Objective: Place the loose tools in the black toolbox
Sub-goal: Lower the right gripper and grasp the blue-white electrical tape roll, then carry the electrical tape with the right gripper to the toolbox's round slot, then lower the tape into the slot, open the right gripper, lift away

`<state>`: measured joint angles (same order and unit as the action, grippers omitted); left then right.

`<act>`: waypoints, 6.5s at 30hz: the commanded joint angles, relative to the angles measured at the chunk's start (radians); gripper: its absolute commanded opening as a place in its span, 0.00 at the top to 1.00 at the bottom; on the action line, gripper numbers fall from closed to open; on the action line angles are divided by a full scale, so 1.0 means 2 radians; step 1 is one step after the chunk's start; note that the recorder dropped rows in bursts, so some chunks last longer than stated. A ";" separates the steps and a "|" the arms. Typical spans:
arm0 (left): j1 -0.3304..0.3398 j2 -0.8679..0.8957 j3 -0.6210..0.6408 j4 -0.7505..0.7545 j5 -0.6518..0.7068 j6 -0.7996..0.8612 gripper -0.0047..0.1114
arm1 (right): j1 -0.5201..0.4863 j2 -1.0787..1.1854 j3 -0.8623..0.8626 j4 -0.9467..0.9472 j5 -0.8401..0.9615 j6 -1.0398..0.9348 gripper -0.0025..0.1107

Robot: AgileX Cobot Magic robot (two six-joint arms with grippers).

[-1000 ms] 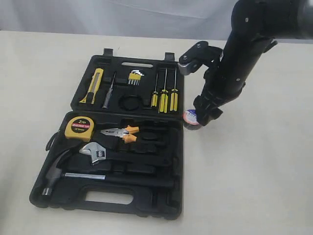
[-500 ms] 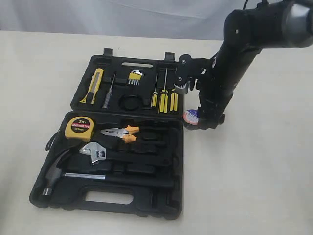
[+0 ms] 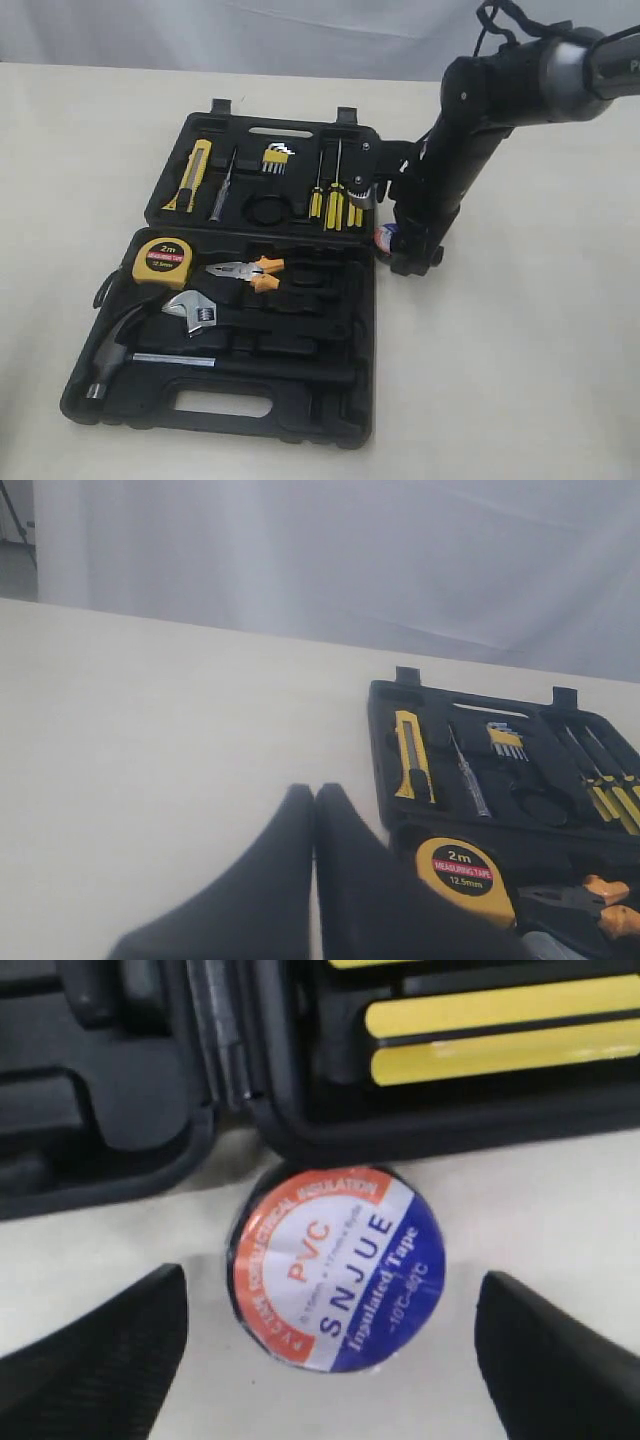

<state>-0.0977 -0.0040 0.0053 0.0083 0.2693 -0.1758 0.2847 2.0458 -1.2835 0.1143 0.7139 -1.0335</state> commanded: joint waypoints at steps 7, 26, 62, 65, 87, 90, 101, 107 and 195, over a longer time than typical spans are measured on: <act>-0.003 0.002 -0.003 -0.004 0.002 0.000 0.96 | 0.000 0.015 -0.003 0.010 -0.024 -0.005 0.32; -0.003 0.002 -0.003 -0.004 0.002 0.000 0.96 | 0.000 -0.046 -0.003 0.010 -0.002 0.035 0.98; -0.003 0.002 -0.003 -0.004 0.002 0.000 0.96 | 0.134 0.057 -0.166 0.008 -0.078 0.257 0.98; -0.003 0.002 -0.003 -0.004 0.002 0.000 0.96 | 0.134 0.067 -0.167 0.008 -0.079 0.257 0.98; -0.003 0.002 -0.003 -0.004 0.002 0.000 0.96 | 0.134 0.091 -0.167 0.003 -0.065 0.269 0.73; -0.003 0.002 -0.003 -0.004 0.002 0.000 0.96 | 0.134 0.091 -0.167 0.002 -0.065 0.280 0.47; -0.003 0.002 -0.003 -0.004 0.002 0.000 0.96 | 0.134 0.087 -0.167 -0.005 -0.061 0.304 0.34; -0.003 0.002 -0.003 -0.004 0.002 0.000 0.96 | 0.134 0.067 -0.178 -0.005 -0.052 0.302 0.34; -0.003 0.002 -0.003 -0.004 0.002 0.000 0.96 | 0.158 -0.059 -0.207 -0.101 0.145 0.425 0.98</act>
<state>-0.0977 -0.0040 0.0053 0.0083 0.2693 -0.1758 0.5635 1.9942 -1.6964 0.0617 0.8765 -0.2682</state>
